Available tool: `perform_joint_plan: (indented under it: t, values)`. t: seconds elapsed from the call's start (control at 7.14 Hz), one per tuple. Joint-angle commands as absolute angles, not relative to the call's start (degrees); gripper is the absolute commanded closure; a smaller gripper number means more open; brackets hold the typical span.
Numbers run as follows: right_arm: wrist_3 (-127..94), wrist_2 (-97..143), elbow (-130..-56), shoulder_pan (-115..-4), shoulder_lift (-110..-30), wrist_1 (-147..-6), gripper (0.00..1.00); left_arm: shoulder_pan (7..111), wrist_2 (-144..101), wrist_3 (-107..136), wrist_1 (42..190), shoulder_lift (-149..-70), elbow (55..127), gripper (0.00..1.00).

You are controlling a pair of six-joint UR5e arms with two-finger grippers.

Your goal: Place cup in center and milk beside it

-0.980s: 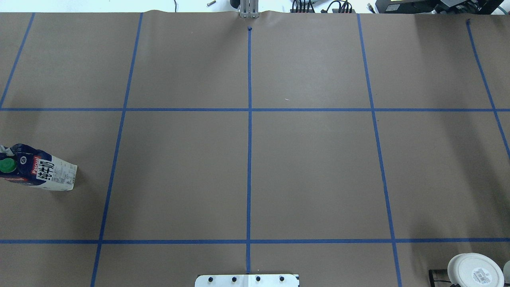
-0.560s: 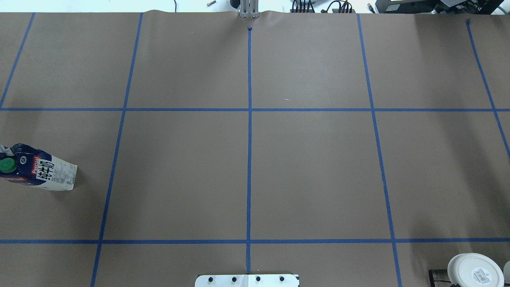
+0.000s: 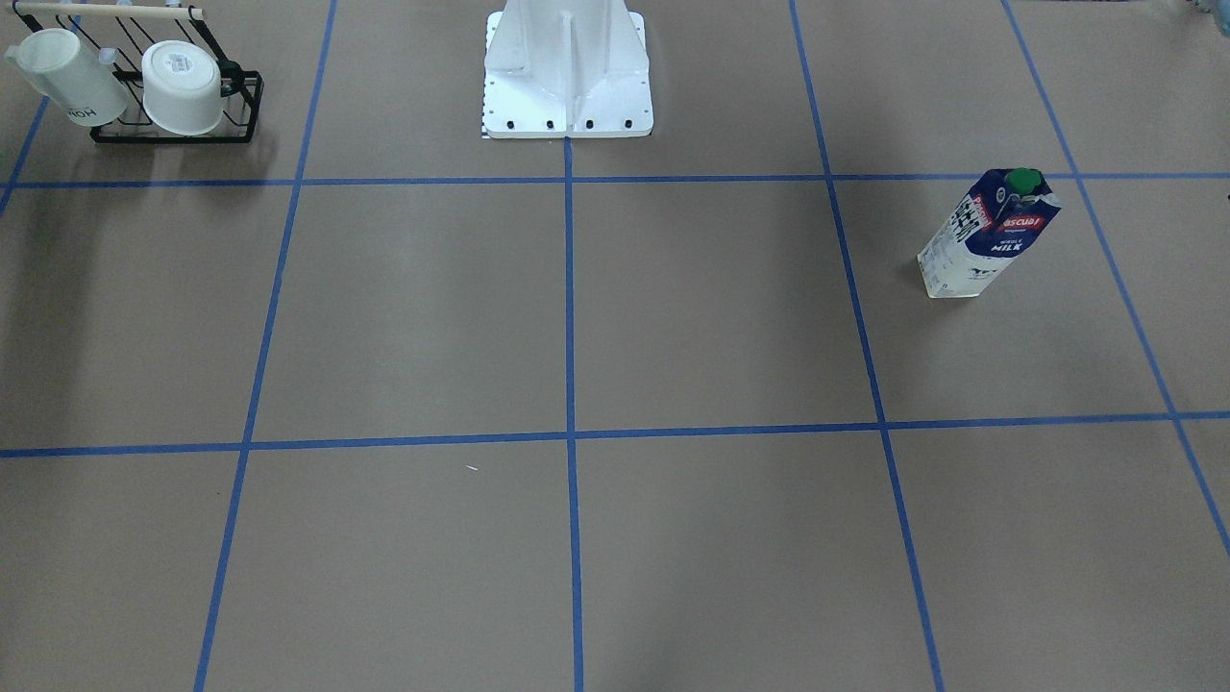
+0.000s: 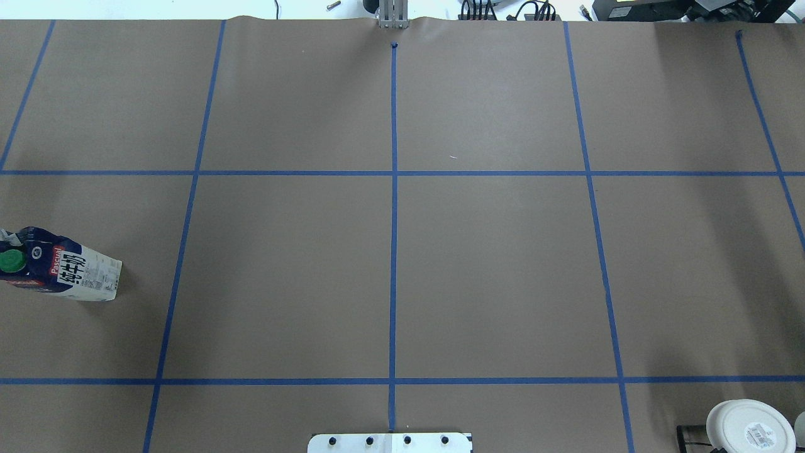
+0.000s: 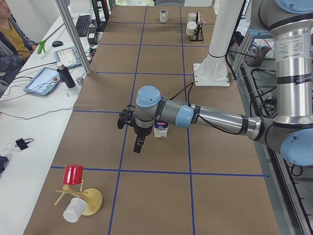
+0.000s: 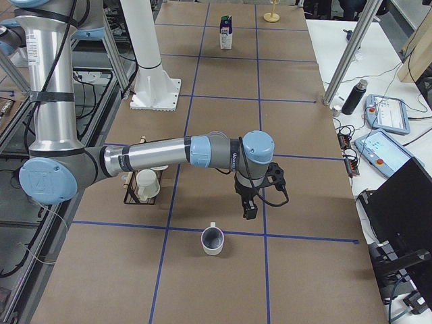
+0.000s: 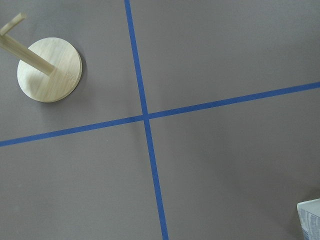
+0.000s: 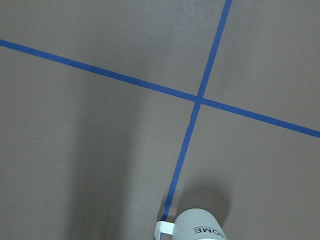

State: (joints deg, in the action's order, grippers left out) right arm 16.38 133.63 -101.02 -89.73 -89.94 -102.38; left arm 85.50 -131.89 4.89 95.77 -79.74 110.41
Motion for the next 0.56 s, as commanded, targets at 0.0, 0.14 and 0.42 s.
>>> perform_joint_plan:
  t: [0.0,0.14,0.42]
  values:
    - [16.3,134.2,-100.1,-89.6,-90.4,-100.1,0.00,85.7,-133.7,4.8,95.9,-78.8,110.6,0.02]
    - [16.3,134.1,-97.8,-89.6,-90.4,-99.8,0.00,85.7,-133.7,4.8,95.9,-78.8,110.5,0.02]
    - [16.3,134.0,-96.9,-89.4,-91.9,-98.3,0.00,85.7,-133.9,4.7,96.1,-78.8,110.4,0.02]
